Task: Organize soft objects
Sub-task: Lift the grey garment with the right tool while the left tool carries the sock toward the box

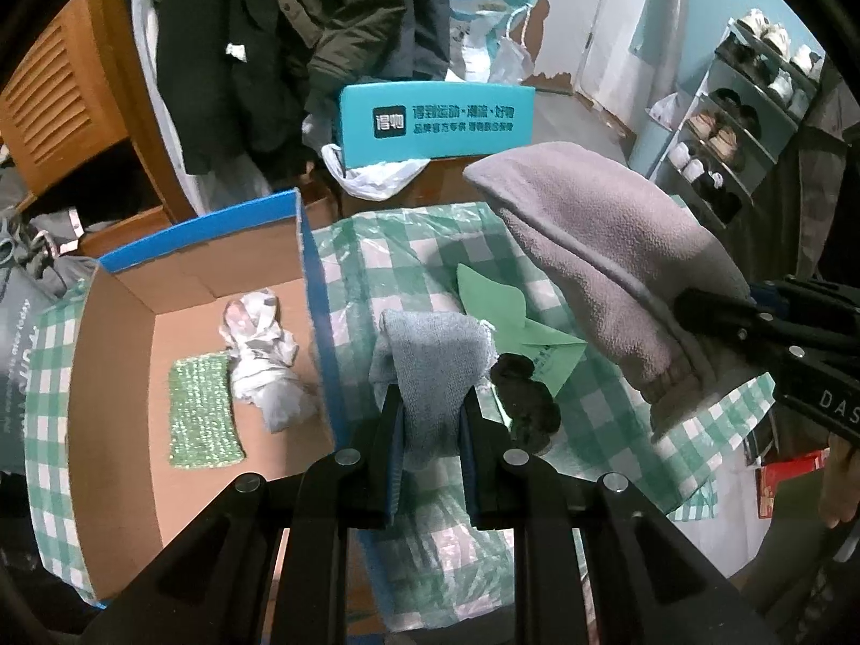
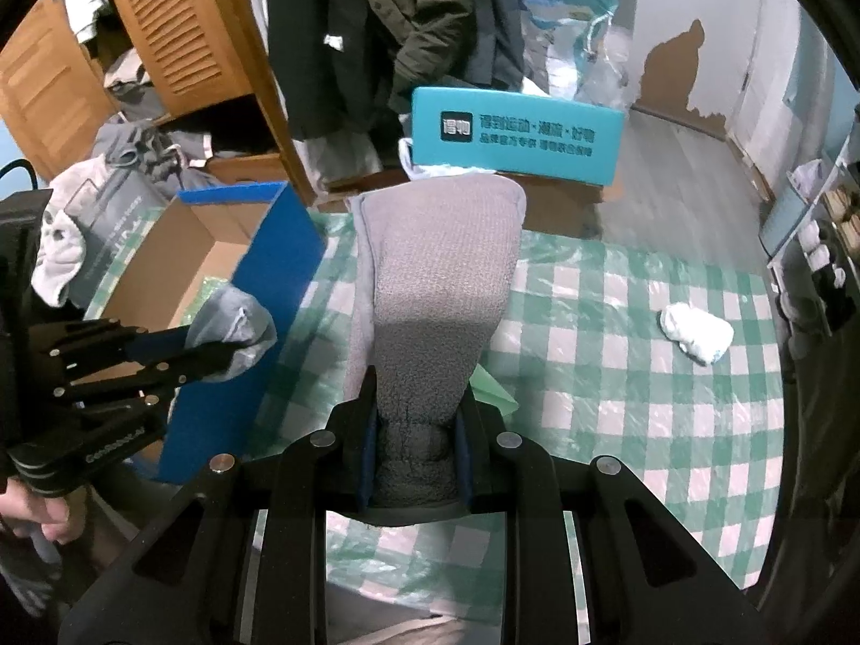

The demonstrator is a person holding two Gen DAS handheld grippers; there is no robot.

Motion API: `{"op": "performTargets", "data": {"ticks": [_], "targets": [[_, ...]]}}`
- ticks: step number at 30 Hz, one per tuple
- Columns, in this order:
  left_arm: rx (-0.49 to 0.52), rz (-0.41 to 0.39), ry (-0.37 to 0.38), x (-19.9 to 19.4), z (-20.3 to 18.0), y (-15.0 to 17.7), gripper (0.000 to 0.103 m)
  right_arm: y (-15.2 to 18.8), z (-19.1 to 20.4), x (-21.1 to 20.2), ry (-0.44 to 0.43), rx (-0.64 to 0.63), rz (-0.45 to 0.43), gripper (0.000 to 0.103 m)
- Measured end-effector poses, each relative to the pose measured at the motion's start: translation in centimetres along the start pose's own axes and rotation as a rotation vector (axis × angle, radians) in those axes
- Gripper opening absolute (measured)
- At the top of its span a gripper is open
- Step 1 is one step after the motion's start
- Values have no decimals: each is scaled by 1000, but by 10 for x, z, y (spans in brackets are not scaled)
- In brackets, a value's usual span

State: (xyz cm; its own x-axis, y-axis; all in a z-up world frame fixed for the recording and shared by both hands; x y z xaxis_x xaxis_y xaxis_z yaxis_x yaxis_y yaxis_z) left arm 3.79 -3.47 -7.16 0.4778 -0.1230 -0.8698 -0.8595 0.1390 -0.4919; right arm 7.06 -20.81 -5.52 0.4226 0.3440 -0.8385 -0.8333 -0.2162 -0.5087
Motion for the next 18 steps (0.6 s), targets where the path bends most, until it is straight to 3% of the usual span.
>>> {"op": "performTargets", "data": {"ticks": [18], "targets": [[-76, -42, -39, -30, 45, 10, 18, -17, 55, 3, -64, -71, -10, 21]]}}
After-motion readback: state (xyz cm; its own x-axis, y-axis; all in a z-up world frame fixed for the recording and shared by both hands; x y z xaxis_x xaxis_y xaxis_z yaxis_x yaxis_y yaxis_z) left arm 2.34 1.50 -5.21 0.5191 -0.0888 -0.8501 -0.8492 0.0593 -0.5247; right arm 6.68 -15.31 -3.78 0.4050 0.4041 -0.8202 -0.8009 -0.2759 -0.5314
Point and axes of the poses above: each gripper's, at about its wrist camera, not at the fingertips, and x roughly the way its jaws point, z to its left, y to its underside, the point moved 2 cm from there along x, roughly the way its jaws point, and after that the axes turned 6 degrees about x, right-handed, at the moved point
